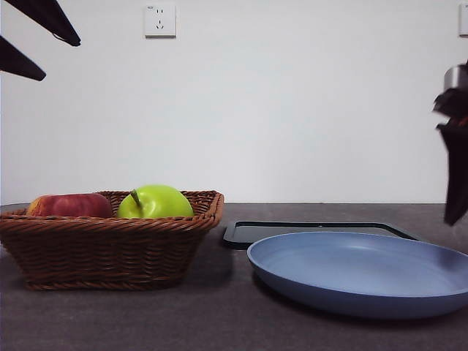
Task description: Take the lemon from the basket,put the lemon in the plate,hand out the plate
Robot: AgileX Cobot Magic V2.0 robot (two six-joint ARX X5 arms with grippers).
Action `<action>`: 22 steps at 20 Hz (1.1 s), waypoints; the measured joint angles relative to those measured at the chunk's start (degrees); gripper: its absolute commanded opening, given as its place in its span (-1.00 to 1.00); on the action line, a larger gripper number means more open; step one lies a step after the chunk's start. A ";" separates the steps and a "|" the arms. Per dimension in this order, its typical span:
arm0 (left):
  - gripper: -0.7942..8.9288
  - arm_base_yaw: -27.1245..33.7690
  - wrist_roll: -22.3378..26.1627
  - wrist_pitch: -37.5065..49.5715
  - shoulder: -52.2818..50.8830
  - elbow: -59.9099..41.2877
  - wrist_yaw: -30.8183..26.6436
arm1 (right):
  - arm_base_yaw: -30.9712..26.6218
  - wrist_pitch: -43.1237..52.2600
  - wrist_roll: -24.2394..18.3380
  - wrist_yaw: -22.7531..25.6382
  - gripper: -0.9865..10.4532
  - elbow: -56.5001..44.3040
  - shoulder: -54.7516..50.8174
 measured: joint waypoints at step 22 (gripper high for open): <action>-0.02 -0.85 0.02 -0.79 0.00 0.00 -1.20 | 0.52 5.18 4.96 0.63 -0.82 0.02 6.84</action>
